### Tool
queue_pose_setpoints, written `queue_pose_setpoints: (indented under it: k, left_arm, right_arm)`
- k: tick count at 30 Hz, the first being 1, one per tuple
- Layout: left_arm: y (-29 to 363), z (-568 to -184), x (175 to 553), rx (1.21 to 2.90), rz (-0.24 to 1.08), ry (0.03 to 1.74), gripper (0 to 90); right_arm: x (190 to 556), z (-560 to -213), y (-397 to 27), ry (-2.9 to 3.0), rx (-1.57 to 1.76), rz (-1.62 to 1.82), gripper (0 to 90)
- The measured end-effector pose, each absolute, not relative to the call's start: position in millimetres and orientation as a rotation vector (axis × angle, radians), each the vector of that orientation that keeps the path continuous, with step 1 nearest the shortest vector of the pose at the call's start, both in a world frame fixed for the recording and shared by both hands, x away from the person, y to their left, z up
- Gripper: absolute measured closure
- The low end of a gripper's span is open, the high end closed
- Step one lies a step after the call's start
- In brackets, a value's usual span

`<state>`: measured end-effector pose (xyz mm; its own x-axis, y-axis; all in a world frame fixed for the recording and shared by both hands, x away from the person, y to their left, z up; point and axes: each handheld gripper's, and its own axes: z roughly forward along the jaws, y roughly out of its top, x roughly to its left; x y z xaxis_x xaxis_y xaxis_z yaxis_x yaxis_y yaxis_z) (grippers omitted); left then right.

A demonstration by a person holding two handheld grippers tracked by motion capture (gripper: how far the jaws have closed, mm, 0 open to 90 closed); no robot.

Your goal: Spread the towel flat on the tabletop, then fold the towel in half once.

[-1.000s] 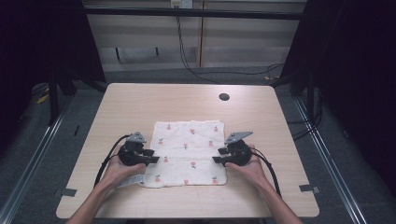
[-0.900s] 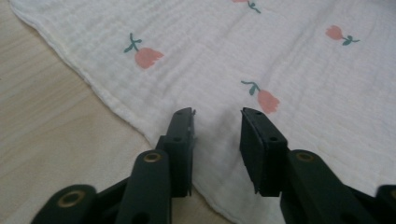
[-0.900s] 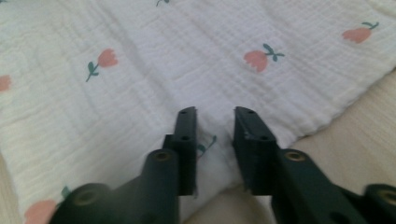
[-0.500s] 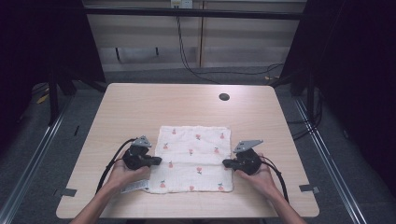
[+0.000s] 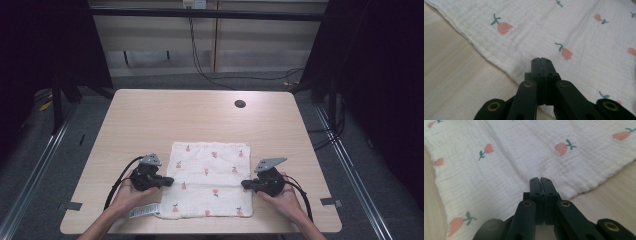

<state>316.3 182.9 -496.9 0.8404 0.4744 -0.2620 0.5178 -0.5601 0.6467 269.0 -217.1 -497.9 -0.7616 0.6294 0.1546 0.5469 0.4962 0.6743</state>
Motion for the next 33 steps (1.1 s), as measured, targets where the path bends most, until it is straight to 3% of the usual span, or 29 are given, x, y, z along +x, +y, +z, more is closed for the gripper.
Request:
queue_pose_setpoints:
  k: [5, 7, 9, 11, 19, 33]
  left_arm:
    - [183.7, -497.1, 308.5, 2.256, -0.108, 0.721, 90.0]
    - [184.5, -495.7, 306.6, 2.251, -0.100, 0.715, 88.7]
    - [187.3, -493.1, 309.1, 2.220, -0.075, 0.728, 73.6]
    - [190.2, -492.8, 314.9, 2.186, -0.085, 0.735, 68.4]
    - [194.4, -493.2, 331.2, 2.155, -0.033, 0.794, 61.3]
    - [189.5, -478.0, 369.7, 2.130, 0.072, 0.851, 52.4]
  right_arm:
    - [256.4, -494.0, -217.8, 2.615, 1.038, 1.121, 87.7]
    - [253.5, -490.4, -218.1, 2.588, 1.039, 1.130, 82.4]
    - [253.7, -485.8, -220.7, 2.556, 1.047, 1.185, 76.9]
    - [257.3, -480.5, -224.4, 2.508, 1.070, 1.215, 75.1]
    - [290.4, -474.1, -230.2, 2.421, 1.111, 1.171, 64.8]
    - [367.4, -482.0, -241.0, 2.338, 1.240, 1.074, 64.9]
